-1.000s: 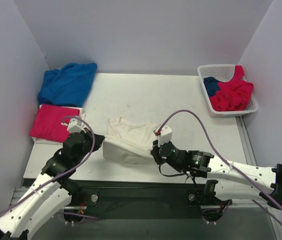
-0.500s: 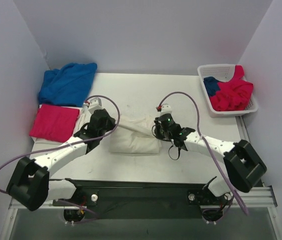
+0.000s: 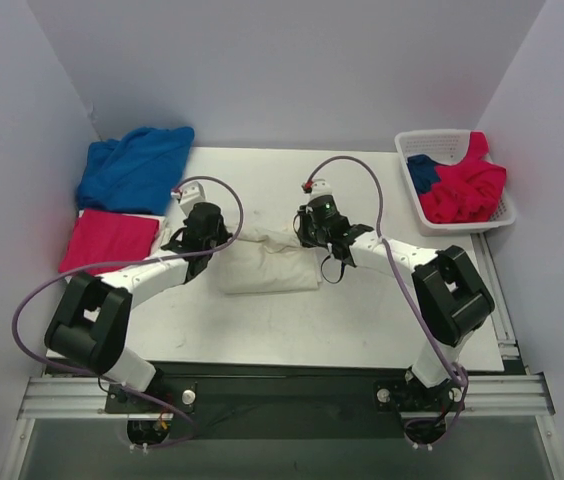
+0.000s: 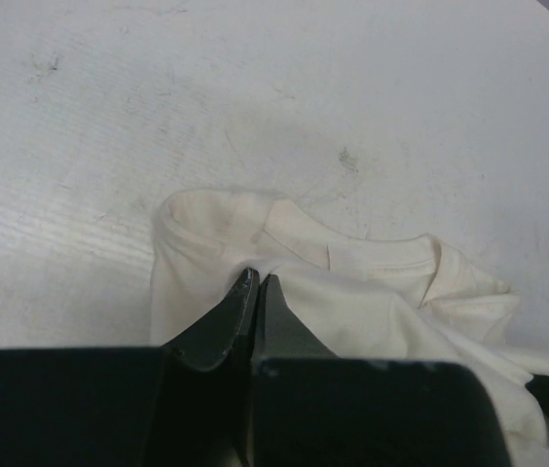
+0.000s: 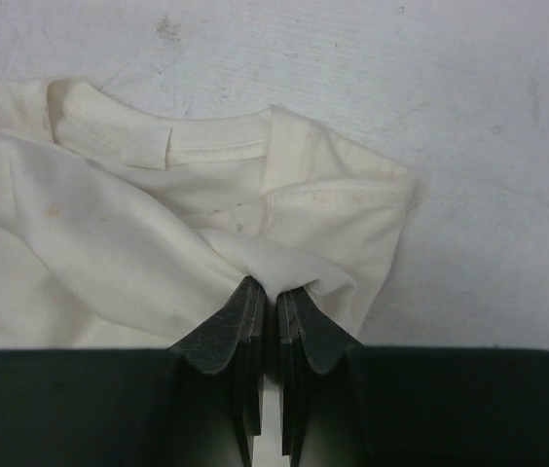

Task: Fold and stack the t-shirts
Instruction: Fold the long partially folded tshirt into a neat square

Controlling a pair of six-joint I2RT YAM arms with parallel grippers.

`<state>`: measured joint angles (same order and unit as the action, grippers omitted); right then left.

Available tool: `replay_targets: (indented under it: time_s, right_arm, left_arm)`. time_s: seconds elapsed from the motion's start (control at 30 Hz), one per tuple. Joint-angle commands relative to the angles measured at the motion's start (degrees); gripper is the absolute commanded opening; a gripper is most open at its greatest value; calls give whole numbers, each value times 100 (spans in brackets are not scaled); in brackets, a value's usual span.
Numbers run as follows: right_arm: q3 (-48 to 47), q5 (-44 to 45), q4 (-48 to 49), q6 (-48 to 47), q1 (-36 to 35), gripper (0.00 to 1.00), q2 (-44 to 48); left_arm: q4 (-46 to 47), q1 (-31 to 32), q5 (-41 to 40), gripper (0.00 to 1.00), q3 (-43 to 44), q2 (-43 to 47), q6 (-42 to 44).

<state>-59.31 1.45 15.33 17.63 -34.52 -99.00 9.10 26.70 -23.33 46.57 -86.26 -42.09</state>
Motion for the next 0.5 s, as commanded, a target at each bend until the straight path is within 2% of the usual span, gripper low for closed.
replay_targets:
  time_s: [0.0,0.03,0.07,0.1,0.13,0.17,0.27,0.37,0.47]
  right_arm:
    - [-397,109,-214,-102,51,4,-23]
    - [-423,179,-241,-119,60,10,-23]
    - [-441,241,-259,-119,60,24,-23]
    - [-476,285,-259,-137,60,31,-14]
    - [-511,451,-259,-189,60,34,-5]
    - [-538,557,-259,-216,77,43,12]
    - [-705,811,-268,-304,139,47,65]
    - [-854,970,-355,-339,174,47,161]
    - [-820,1006,-487,-330,122,45,328]
  left_arm:
    - [461,-261,679,5,475,-442,315]
    - [435,-340,724,15,615,-514,315]
    - [434,-384,794,20,678,-584,402]
    - [417,-411,778,22,722,-646,394]
    - [443,-428,743,31,731,-638,403]
    - [608,-472,725,36,696,-612,455]
    - [1187,-490,558,47,451,-340,604]
    - [1541,-481,558,52,240,29,666]
    - [1455,-429,646,53,160,311,728]
